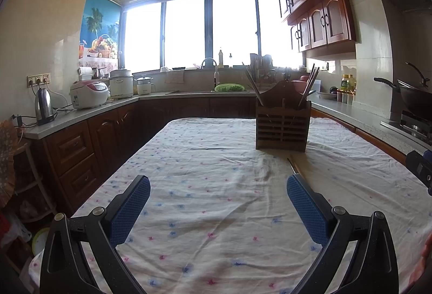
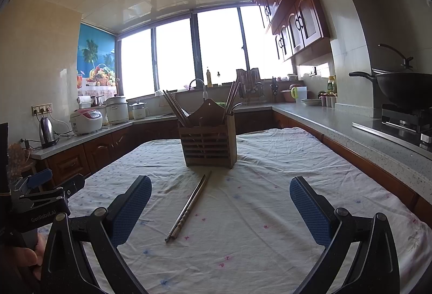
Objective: Organize utensils
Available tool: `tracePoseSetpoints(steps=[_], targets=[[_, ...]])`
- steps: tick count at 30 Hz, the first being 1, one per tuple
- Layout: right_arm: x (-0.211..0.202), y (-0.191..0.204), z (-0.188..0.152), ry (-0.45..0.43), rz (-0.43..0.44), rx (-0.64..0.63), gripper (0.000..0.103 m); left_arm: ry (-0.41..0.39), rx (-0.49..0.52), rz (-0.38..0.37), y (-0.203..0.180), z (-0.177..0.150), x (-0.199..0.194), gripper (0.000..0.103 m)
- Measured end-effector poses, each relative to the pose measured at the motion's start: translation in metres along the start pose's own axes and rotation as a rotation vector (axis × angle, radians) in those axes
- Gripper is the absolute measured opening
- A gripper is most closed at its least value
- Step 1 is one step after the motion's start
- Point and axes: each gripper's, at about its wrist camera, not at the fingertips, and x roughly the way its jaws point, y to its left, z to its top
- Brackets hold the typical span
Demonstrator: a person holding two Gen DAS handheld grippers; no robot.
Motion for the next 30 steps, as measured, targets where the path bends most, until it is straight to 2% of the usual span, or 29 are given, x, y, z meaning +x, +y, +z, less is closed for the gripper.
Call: tracePoseSetpoints(steps=[30], targets=[[0.0003, 0.006, 0.0008, -0.004, 0.004, 0.004, 0.103, 0.003, 0.003, -0.006, -0.0088, 0.0027, -0.0027, 0.102]])
